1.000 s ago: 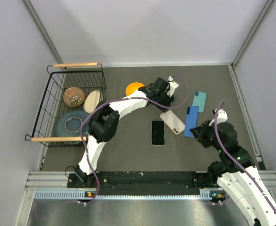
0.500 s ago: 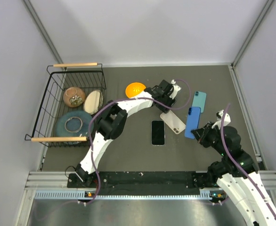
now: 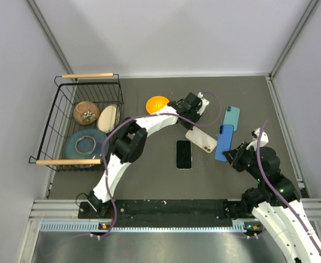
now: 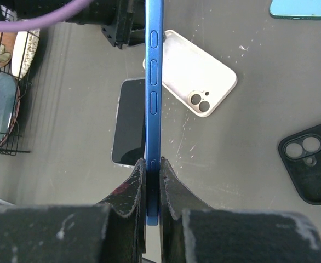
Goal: Put the phone into the phone case
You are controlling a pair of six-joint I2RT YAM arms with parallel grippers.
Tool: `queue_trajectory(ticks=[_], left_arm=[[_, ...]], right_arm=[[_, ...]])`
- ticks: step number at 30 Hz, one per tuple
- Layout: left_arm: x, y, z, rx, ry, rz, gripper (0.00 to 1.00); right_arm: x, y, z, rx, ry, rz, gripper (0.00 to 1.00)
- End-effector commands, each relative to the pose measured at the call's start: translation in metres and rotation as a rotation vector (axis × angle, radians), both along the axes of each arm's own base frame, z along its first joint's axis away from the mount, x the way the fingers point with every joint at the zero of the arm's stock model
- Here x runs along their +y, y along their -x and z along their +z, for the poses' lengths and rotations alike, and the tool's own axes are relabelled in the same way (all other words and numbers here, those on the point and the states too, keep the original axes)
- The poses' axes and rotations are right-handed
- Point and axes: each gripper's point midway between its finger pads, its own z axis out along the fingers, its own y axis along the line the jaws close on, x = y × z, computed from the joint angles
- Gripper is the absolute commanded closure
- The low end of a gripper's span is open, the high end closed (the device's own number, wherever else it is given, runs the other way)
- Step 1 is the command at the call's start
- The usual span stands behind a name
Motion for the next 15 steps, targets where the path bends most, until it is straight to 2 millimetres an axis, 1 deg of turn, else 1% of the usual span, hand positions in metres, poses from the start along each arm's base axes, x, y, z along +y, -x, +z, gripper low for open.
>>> queue_trajectory(ticks=[1, 2, 3, 4, 5, 7, 8, 9, 10, 11, 12, 13, 14, 15], left_arm=[[0.002, -0.019, 0.106, -0.108, 0.164, 0.138, 1.0], [0.007, -0.02, 0.129, -0.109, 0.218, 0.19, 1.0], [0.012, -0.019, 0.134, -0.099, 0.234, 0.216, 1.0], [0.021, -0.024, 0.142, -0.119, 0.241, 0.269, 1.0], [0.033, -0.022, 0.152, -0.1, 0.275, 0.343, 1.0], [0.047, -0.018, 0.159, -0.075, 0.307, 0.417, 1.0], [0.058, -0.015, 0.179, -0.064, 0.368, 0.478, 1.0], [0.069, -0.006, 0.164, -0.029, 0.348, 0.508, 1.0], [0.075, -0.001, 0.166, -0.018, 0.361, 0.529, 1.0], [0.09, 0.008, 0.165, -0.005, 0.369, 0.588, 1.0], [0.098, 0.013, 0.165, 0.001, 0.375, 0.621, 1.0], [0.107, 0.02, 0.179, -0.002, 0.419, 0.666, 1.0], [0.124, 0.028, 0.161, -0.001, 0.379, 0.732, 1.0], [0.133, 0.035, 0.158, 0.005, 0.377, 0.775, 1.0]], right_arm=[[0.003, -0.005, 0.038, -0.119, -0.057, -0.004, 1.0], [0.002, -0.005, 0.037, -0.118, -0.056, -0.006, 1.0], [0.003, -0.005, 0.036, -0.116, -0.054, -0.004, 1.0], [0.002, -0.005, 0.036, -0.116, -0.053, -0.005, 1.0], [0.003, -0.005, 0.035, -0.114, -0.053, -0.004, 1.0], [0.003, -0.005, 0.036, -0.115, -0.054, -0.002, 1.0], [0.002, -0.004, 0.037, -0.121, -0.056, -0.004, 1.0], [0.003, -0.004, 0.036, -0.12, -0.059, -0.002, 1.0], [0.003, -0.004, 0.035, -0.118, -0.063, -0.002, 1.0], [0.003, -0.003, 0.034, -0.117, -0.065, -0.004, 1.0], [0.004, -0.003, 0.033, -0.115, -0.068, -0.002, 1.0], [0.003, -0.003, 0.032, -0.111, -0.069, -0.005, 1.0], [0.004, -0.003, 0.032, -0.111, -0.073, 0.0, 1.0], [0.005, -0.003, 0.03, -0.108, -0.072, 0.002, 1.0]])
